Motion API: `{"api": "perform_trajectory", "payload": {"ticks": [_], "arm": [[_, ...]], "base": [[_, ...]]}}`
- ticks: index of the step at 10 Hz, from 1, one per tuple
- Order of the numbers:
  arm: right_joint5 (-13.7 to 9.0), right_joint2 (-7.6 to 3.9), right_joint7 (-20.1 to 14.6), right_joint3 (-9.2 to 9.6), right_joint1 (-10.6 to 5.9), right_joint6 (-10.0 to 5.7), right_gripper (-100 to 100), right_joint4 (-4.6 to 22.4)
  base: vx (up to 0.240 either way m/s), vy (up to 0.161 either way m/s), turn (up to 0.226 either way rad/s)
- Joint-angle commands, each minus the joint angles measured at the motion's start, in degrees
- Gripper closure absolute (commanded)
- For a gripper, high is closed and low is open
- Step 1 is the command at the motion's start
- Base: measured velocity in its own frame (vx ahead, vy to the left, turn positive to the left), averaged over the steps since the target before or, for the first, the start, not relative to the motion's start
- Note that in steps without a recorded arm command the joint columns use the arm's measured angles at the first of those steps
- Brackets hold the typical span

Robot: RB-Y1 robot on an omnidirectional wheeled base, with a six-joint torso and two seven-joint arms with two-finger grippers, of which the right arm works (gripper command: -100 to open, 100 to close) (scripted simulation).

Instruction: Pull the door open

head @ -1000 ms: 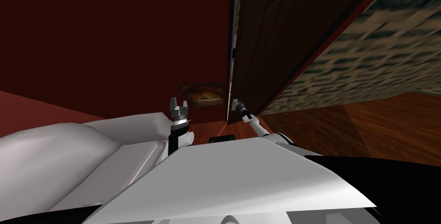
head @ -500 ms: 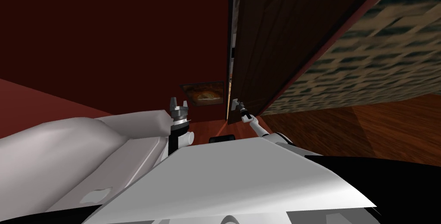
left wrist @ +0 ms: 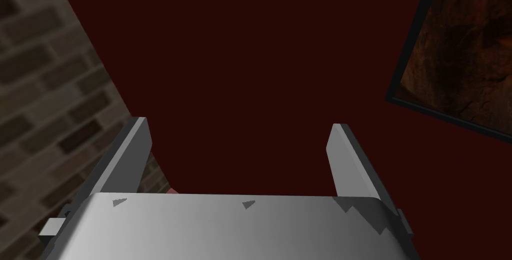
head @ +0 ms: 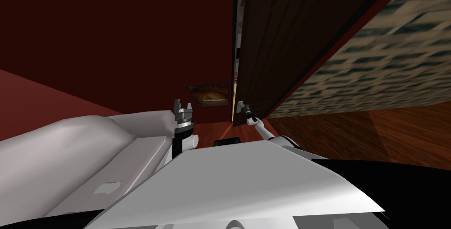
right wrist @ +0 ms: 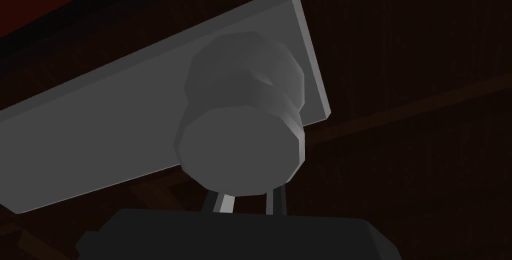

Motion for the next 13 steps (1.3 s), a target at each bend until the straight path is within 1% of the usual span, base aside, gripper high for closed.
{"api": "perform_trajectory", "payload": {"ticks": [1,2,3,5,6,7,8,9,10,12,13], "arm": [[-2.0,0.89,-2.9,1.11,-0.72,-0.45,100,-0.3],[-2.0,0.89,-3.8,1.11,-0.72,-0.45,100,-0.3],[-3.4,0.99,-5.6,1.45,-0.74,-0.16,100,-0.5],[-3.4,0.99,-6.2,1.45,-0.74,-0.16,100,-0.5],[-4.7,1.08,-8.5,1.77,-0.75,0.12,100,-0.6],[-6.1,1.18,-10.1,2.10,-0.77,0.40,100,-0.8],[-6.1,1.18,-10.9,2.10,-0.77,0.40,100,-0.8],[-7.4,1.27,-13.2,2.42,-0.79,0.68,100,-1.0],[-7.4,1.27,-13.2,2.42,-0.79,0.68,100,-1.0],[-10.0,1.45,-17.3,3.04,-0.82,1.21,100,-1.3],[-10.5,1.35,-17.7,2.73,0.11,1.64,-100,-1.0]], "base": [[-0.062,-0.061,0.103],[-0.059,-0.045,0.049],[-0.054,-0.035,0.056],[-0.027,-0.023,0.028],[-0.024,-0.022,0.065],[-0.057,-0.048,0.095],[-0.044,-0.045,0.050],[-0.037,-0.041,0.069],[-0.030,-0.033,0.034],[-0.048,-0.052,0.078],[-0.066,-0.071,-0.001]]}}
